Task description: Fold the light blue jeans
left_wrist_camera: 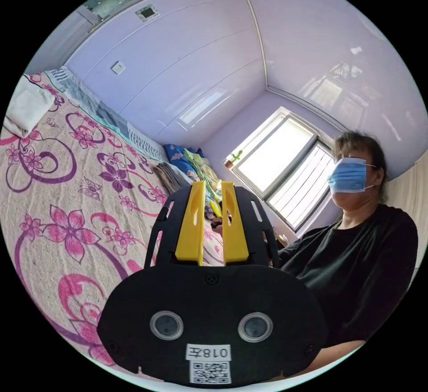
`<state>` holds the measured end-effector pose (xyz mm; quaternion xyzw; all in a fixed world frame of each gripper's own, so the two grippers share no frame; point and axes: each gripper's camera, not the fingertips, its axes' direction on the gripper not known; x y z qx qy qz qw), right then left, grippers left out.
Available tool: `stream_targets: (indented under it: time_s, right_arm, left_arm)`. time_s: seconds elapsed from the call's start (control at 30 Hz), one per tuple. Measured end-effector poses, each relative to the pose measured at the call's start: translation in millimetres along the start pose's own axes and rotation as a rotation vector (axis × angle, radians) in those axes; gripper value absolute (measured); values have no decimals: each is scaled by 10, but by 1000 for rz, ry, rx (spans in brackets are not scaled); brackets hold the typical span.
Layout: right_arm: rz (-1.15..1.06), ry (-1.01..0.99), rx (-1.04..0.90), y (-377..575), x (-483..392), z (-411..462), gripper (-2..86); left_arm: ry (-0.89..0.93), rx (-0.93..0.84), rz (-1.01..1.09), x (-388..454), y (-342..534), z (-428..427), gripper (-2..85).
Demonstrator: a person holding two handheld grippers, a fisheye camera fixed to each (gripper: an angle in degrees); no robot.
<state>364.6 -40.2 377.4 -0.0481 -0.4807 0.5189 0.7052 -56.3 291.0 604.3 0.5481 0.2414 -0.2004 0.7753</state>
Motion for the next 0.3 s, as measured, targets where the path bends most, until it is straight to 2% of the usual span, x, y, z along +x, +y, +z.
stream_targets:
  time_s: [0.1, 0.2, 0.3]
  right_arm:
    - [-164, -127, -289, 748, -579, 196, 99]
    - [-292, -185, -586, 1554, -1129, 678, 109]
    - [-491, -208, -807, 2320, -1737, 1284, 112]
  left_arm:
    - [51, 124, 38, 34, 638, -650, 58]
    - [81, 325, 40, -142, 1178, -1224, 47]
    - [-19, 376, 86, -344, 1399, -1559, 39]
